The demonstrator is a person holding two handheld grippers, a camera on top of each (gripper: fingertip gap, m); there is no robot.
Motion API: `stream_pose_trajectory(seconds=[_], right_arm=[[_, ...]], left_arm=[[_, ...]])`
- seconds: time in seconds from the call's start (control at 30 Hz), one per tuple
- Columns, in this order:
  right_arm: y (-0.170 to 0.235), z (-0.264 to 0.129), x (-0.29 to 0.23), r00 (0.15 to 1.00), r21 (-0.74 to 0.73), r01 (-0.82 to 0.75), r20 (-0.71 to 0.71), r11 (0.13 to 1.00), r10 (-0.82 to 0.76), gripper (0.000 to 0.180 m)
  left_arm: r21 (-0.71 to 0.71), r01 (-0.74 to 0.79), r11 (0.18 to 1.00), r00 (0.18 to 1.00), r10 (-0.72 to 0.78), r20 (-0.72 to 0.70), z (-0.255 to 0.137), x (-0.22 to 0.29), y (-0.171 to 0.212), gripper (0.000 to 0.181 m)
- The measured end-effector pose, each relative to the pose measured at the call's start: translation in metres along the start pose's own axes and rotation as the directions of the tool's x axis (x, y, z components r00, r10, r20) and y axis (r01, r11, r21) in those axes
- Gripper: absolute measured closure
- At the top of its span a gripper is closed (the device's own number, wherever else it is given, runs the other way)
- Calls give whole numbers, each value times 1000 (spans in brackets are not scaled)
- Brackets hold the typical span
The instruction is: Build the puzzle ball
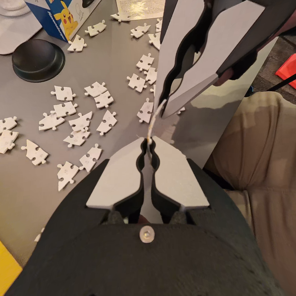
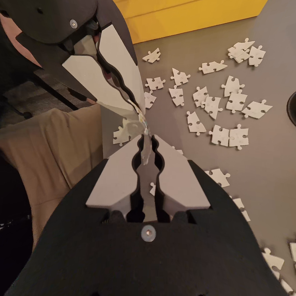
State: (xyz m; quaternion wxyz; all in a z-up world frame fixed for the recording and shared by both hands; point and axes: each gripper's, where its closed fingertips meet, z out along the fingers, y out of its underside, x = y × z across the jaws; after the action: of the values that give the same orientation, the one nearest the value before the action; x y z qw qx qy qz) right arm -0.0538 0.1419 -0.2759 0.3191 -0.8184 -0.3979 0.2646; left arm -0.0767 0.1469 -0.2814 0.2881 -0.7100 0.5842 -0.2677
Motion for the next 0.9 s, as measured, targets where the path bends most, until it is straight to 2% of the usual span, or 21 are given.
stream_pose_trajectory(seconds=[0.17,0.3,0.4,0.53,0.6,0.7,0.9], right_arm=[[-3,-8,5,999,42,-42,11,998,41,161],[3,-16,8,999,32,-39,8,999,39,165],[12,-13,-7,998,-17,11,62,1000,-10,168],[18,13,-42,982,-53,124,152,991,-115,166],[25,34,-50,976,-108,194,125,975,-180,159],[31,60,-56,967,-155,253,78,955,-244,157],[33,71,-52,971,-182,239,59,954,-232,174]], left_arm=[[-18,74,997,997,-74,16,0,-9,7,178],[13,143,990,990,-143,6,-10,-18,7,178],[43,169,985,985,-171,30,-26,-31,7,178],[92,210,973,975,-216,56,-48,-46,7,178],[97,221,970,971,-229,75,-55,-51,9,178],[110,238,965,965,-248,89,-62,-56,11,178],[107,253,962,959,-263,102,-67,-57,19,178]])
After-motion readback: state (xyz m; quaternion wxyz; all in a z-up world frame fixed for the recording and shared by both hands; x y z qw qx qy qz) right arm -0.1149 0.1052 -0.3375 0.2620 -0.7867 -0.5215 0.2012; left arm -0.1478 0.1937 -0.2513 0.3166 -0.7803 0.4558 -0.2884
